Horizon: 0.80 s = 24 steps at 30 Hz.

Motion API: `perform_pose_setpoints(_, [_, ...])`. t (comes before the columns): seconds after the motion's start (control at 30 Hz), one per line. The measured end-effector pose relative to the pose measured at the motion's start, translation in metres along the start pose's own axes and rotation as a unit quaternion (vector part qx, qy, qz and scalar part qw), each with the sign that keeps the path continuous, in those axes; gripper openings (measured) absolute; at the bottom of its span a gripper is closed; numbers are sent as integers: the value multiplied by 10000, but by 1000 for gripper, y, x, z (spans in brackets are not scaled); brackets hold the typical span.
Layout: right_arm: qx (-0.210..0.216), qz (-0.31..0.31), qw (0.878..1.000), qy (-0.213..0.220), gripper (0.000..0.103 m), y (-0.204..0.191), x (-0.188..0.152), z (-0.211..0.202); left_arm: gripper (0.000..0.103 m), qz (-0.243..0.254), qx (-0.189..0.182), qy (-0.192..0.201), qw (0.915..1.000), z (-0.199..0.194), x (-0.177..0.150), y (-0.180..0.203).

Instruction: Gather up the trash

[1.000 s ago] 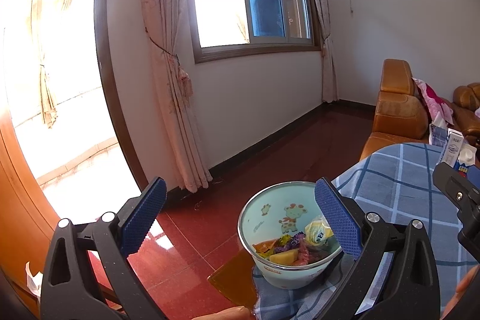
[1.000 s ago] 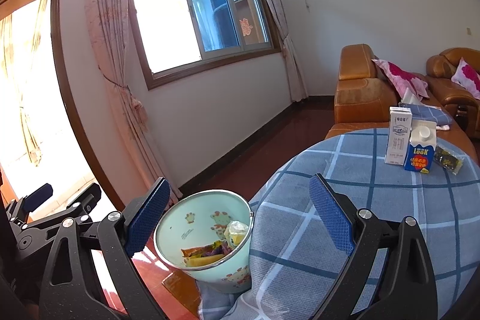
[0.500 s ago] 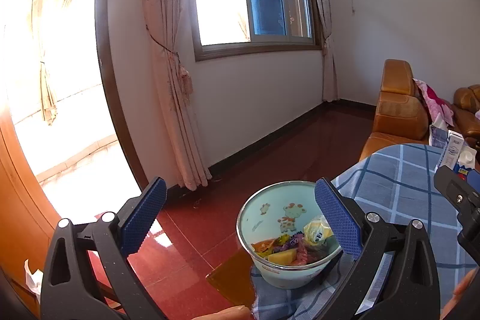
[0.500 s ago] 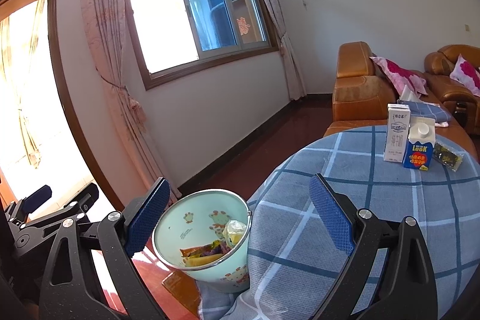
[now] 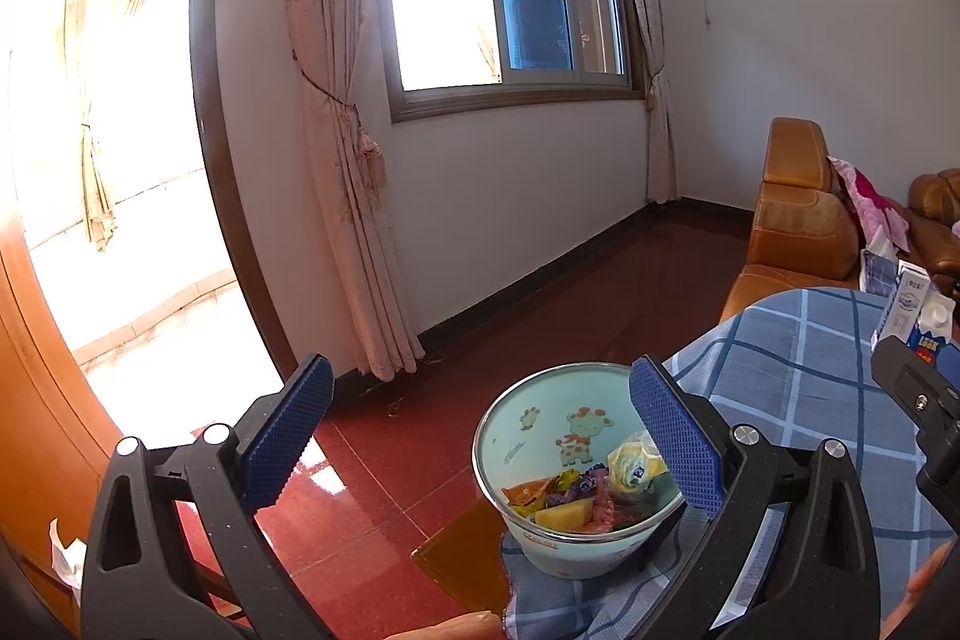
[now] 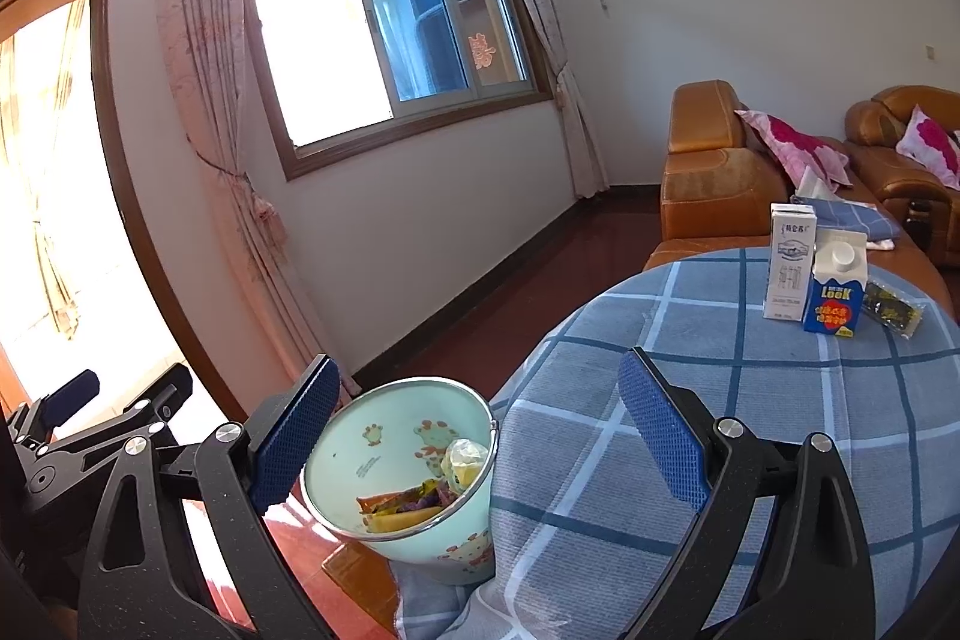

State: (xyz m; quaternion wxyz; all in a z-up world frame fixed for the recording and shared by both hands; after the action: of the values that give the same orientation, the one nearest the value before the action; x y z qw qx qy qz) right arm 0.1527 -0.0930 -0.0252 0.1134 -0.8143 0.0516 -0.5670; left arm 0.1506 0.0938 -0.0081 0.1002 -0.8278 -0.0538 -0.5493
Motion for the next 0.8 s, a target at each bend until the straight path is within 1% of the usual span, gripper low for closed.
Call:
perform_pose_setpoints(0.27, [-110,41,9999,-2,92,8,-1,2,97,87,134,117,9998,2,5,7])
perform_pose_setpoints(0.33, [-141,48,9999,5,92,10,0,3,97,89,144,82,9998,5,6,8])
perform_pose_setpoints(0.47, [-192,77,9998,4,92,15,0,4,97,66,69,-72,9999,13,6,14])
perform_pose_setpoints(0.57, [-253,121,9996,-23,92,22,0,7,97,-17,-158,-322,9994,23,2,20])
perform_pose_setpoints(0.6, [-269,136,9995,-36,92,25,0,8,97,20,-171,-359,9992,26,2,23])
perform_pose_setpoints(0.67, [-332,182,9993,-77,92,32,0,11,97,160,-154,-374,9991,29,0,31])
perform_pose_setpoints(0.8, [-510,243,9983,-162,92,47,-1,16,97,288,-275,-401,9984,32,1,49])
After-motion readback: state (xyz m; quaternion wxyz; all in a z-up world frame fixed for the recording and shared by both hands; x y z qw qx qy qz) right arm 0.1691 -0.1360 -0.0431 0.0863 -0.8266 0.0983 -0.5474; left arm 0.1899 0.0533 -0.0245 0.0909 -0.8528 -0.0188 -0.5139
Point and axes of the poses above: each gripper's, at about its wrist camera, not at the fingertips, and z roughly the way its jaws point, y to its right, x to its top, the point moved 4 cm from there along z, roughly the way its jaws point, and after that the axes turned 2 degrees about y, right-handed, at the moved point
